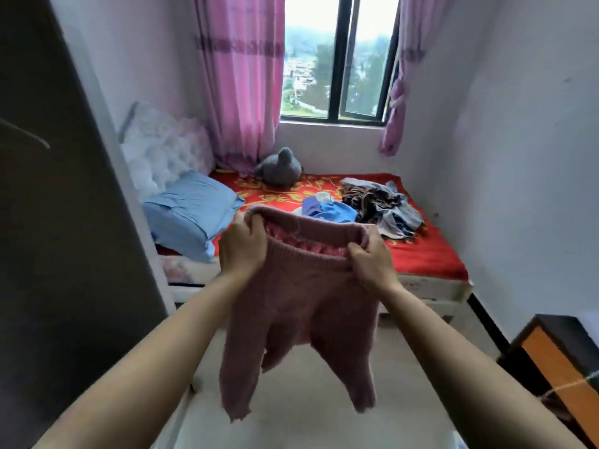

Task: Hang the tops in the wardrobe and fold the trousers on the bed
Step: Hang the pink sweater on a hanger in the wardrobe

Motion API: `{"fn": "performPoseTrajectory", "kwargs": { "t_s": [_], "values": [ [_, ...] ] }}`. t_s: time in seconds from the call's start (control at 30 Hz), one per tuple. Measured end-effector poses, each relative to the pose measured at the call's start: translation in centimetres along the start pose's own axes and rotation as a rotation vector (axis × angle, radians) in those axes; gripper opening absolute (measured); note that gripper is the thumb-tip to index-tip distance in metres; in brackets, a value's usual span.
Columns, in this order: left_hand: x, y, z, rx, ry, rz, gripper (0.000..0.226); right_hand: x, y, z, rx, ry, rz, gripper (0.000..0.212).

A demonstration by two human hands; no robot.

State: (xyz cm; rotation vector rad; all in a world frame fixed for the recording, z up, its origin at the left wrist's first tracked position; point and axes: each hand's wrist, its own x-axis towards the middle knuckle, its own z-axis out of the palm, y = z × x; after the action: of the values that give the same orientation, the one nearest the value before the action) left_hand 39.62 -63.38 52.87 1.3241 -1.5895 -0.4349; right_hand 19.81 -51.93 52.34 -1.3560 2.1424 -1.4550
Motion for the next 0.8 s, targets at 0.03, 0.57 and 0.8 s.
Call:
{"fn": "performPoseTrajectory", "kwargs": {
  "t_s": [0.03,0.57,0.8],
  "values": [
    [0.9,-1.6,-1.6,0.040,0.031,-0.019,0.041,0.5,-1.1,2.3,0.013,-0.024,-0.015,0.023],
    [8.3,-19.2,-22.4,0.279,0.707,-0.532,0.061,4.8,-17.8,36.5,0.355,-0.670,-0.427,0.016],
    [9.5,-19.7,-28.6,0.577,0.985,-0.593,0.059,6.0,-24.9,45.0,0.436,-1.083,-0.606,0.021]
  ]
}}
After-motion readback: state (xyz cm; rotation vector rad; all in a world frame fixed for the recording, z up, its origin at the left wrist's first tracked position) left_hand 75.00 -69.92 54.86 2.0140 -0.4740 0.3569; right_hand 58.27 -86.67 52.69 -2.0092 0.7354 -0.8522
